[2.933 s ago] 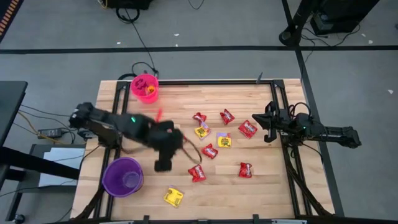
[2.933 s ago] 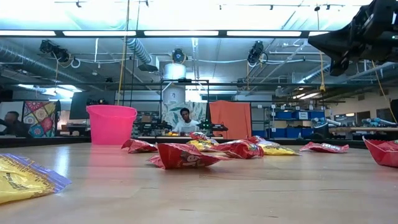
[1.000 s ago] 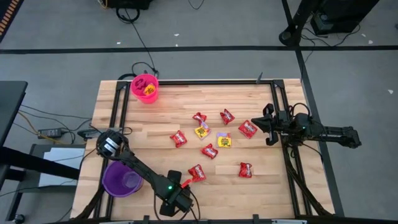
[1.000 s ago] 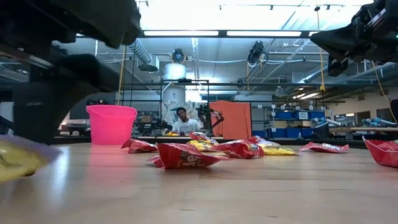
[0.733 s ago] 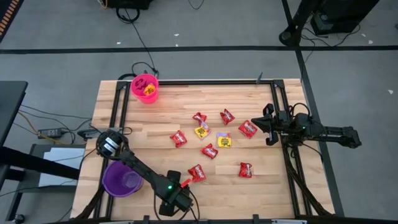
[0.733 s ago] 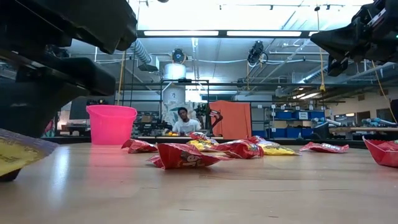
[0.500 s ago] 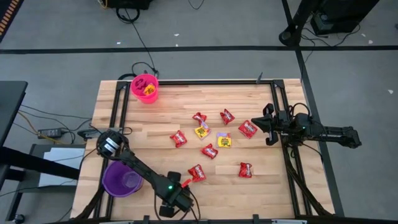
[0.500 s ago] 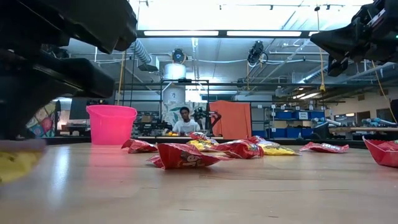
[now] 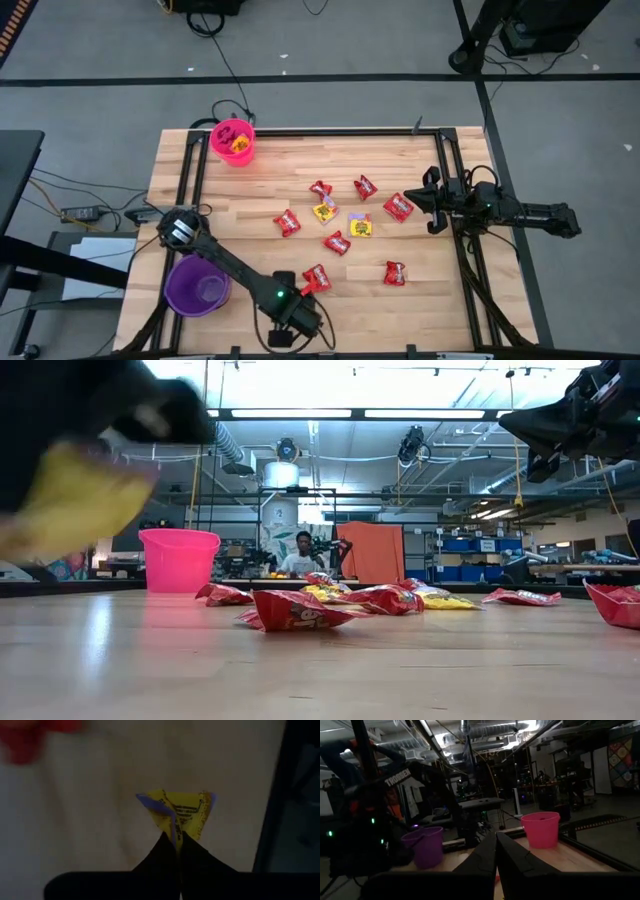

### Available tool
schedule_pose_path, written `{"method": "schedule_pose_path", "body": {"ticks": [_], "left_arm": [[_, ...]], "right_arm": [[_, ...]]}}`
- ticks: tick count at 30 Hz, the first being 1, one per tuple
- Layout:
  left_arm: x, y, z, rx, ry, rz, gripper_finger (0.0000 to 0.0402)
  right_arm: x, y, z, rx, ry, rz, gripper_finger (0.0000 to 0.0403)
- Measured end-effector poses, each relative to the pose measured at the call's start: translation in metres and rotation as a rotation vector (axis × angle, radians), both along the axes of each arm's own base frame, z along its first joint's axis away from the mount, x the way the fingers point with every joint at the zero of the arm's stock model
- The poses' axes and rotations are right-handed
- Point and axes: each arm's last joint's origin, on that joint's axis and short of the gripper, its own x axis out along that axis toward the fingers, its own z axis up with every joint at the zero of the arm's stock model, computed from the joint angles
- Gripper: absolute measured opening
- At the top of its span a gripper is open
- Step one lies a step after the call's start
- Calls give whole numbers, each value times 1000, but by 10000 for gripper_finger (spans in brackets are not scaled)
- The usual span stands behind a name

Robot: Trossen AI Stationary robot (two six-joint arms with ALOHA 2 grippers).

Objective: Sort candy by brand, put in halloween buckets
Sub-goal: Put the yellow candy into the pink bucket

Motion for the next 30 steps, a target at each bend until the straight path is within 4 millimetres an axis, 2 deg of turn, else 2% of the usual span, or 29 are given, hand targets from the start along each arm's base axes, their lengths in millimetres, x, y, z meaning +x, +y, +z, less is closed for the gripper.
{"method": "schedule_pose_path", "body": {"ticks": [4, 7, 15, 19, 24, 30], "left_arm": [[12, 17, 34, 68, -51, 45, 3], [25, 41, 58, 112, -103, 91, 2], [48, 146, 112, 311, -157, 275, 1], [54, 203, 137, 324, -240, 322, 0], [41, 281, 154, 383, -241, 402, 0], [7, 363, 179, 429, -302, 506, 0]], "right_arm": [[0, 0, 0, -2, 0, 11, 22], [0, 1, 0, -7, 1, 35, 22], [0, 2, 0, 4, 0, 76, 22], [0, 2, 0, 9, -1, 79, 22], [0, 2, 1, 9, -7, 79, 22], [0, 2, 1, 10, -13, 72, 22]]}}
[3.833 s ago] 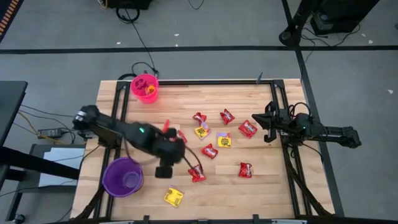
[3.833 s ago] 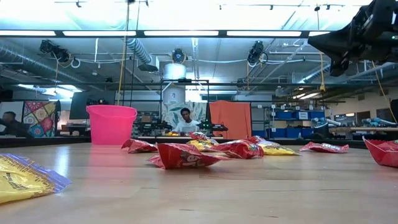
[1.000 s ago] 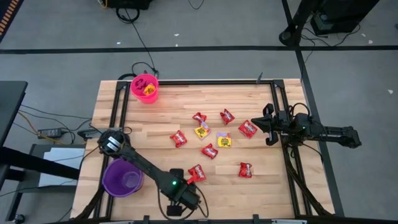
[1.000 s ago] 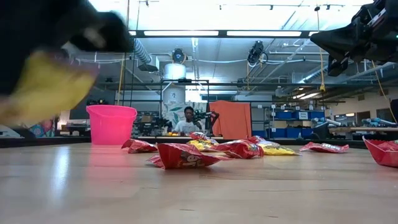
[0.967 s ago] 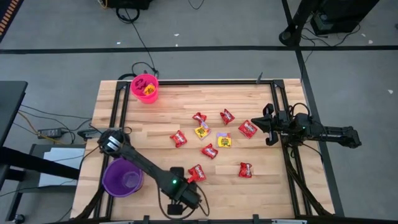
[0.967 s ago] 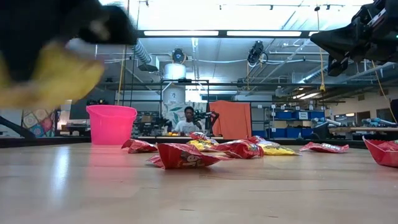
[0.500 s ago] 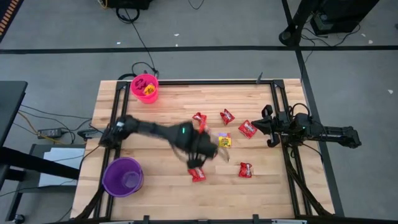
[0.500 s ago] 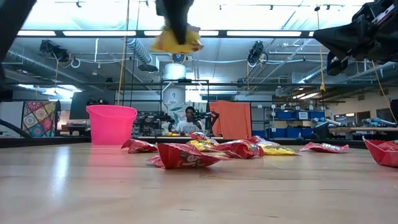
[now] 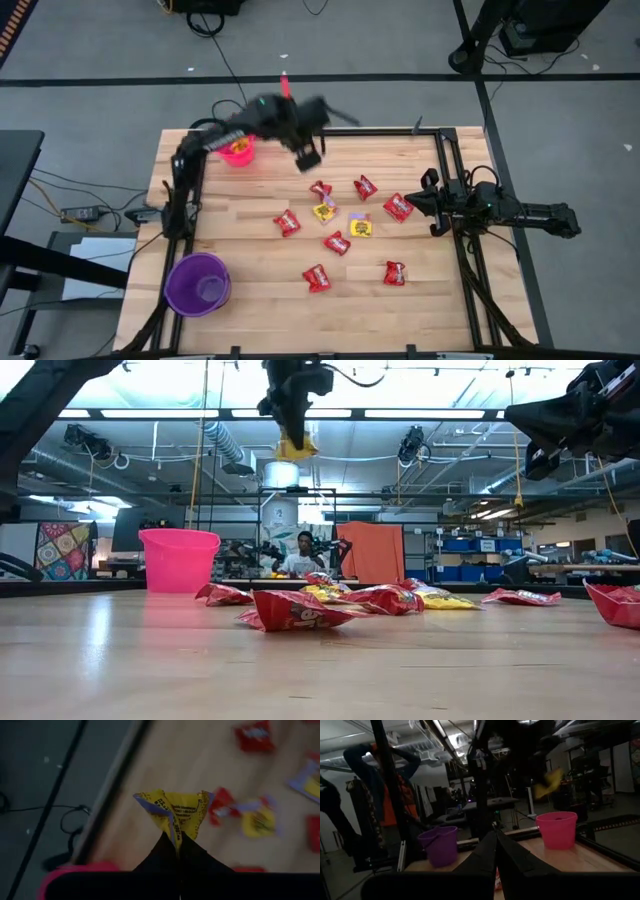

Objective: Sort candy by brand, put in halloween buckets
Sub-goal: Put the yellow candy into the pink bucket

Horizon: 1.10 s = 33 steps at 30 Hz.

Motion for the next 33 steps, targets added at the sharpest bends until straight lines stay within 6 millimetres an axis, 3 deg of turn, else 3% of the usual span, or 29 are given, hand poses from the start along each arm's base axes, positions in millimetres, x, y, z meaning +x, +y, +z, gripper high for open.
{"method": "schedule_pose_path", "body": {"ticks": [8, 13, 21, 28, 33], "left_arm": [[-49, 89, 6, -24, -12, 94, 0], [-76, 125, 6, -58, -51, 144, 0], [-103, 157, 5, -26, -44, 178, 0], [-122, 177, -23, -59, 16, 204, 0], [-143, 177, -39, -71, -15, 217, 0]], "right_arm": [[0, -1, 0, 8, -4, -32, 22], [0, -2, 0, 15, -5, -61, 22], [0, -2, 0, 18, -5, -74, 22], [0, -3, 0, 24, -6, -104, 22], [-1, -4, 0, 34, -7, -148, 22]]}}
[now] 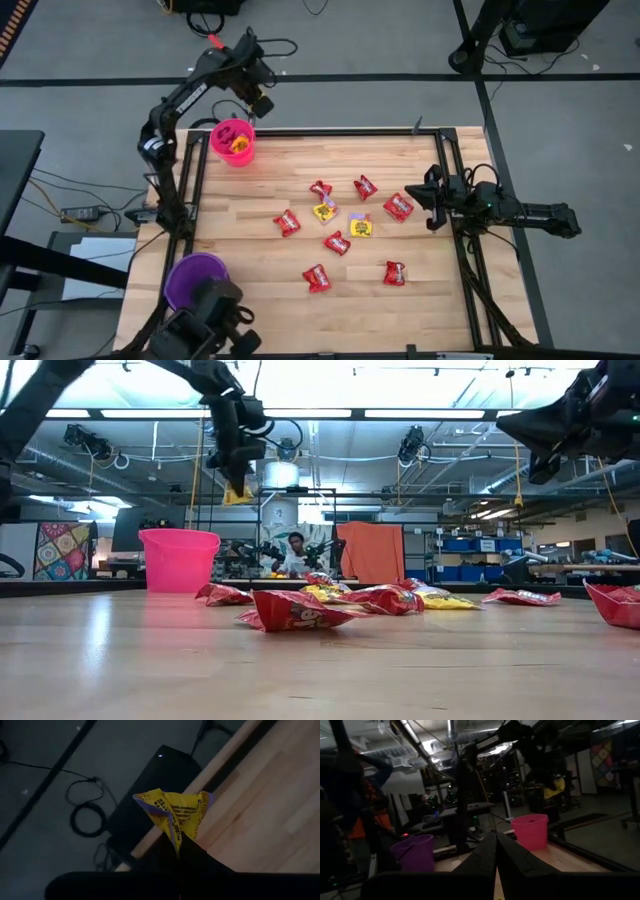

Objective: Sort candy by brand, put in halloween buckets
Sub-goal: Put the yellow candy into the pink bucket

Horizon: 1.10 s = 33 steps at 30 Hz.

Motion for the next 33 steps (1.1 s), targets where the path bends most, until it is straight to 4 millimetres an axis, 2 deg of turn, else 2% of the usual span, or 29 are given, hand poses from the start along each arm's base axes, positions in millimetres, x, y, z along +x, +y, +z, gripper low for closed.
{"method": "schedule_pose_path", "body": {"ticks": [5, 11, 20, 26, 33], "left_arm": [[-30, -11, -23, -45, 4, 45, 0], [-48, -22, -46, -99, 26, 70, 0], [-58, -27, -76, -180, 118, 74, 0], [-61, -31, -86, -216, 146, 77, 3], [-64, -35, -88, -256, 187, 112, 56]], "right_arm": [[0, 0, 0, 7, -1, -3, 22], [0, -1, 0, 30, -6, -23, 22], [0, -1, 0, 31, -6, -26, 22], [0, -1, 0, 31, -6, -26, 22], [0, -1, 0, 31, -6, -27, 22]]}}
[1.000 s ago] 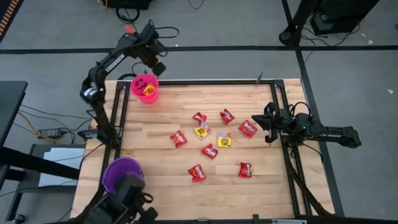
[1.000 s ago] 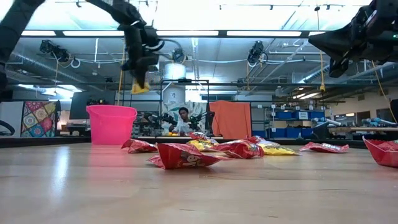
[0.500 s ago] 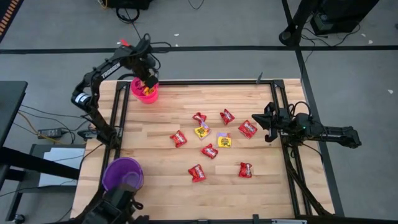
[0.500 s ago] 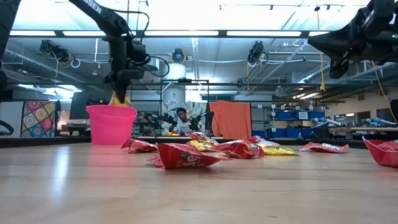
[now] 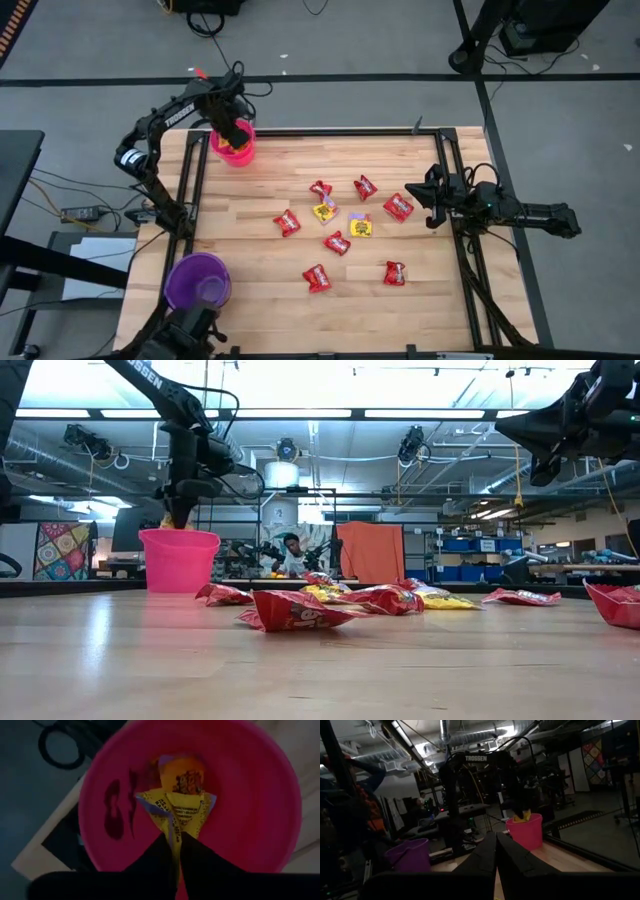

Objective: Sort candy by brand, put in halloween buckets
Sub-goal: Put the yellow candy into the pink bucket, then put the red candy into the violet bucket

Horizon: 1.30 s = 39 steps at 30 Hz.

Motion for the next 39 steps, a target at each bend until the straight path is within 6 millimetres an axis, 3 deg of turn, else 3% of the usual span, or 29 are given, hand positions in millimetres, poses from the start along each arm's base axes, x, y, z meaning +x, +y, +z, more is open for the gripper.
{"method": "schedule_pose_path", "body": {"ticks": [9, 13, 18, 23, 31, 39], "left_arm": [[-3, -3, 4, 15, 46, 9, 133], [-5, -13, 36, 70, -3, 26, 142], [-2, -44, 87, 135, -224, 168, 143], [24, -89, 102, 93, -323, 141, 144], [88, -150, 88, 31, -291, 20, 143], [147, -194, 39, -47, -114, -40, 143]], "right_arm": [[0, 0, 0, 0, 0, 0, 22], [0, 0, 0, -1, 0, 0, 22], [0, 0, 0, -4, 1, 7, 22], [0, 1, -1, -10, 8, 35, 22], [1, 3, -2, -29, 21, 104, 22], [1, 4, -2, -39, 22, 148, 22]]}}
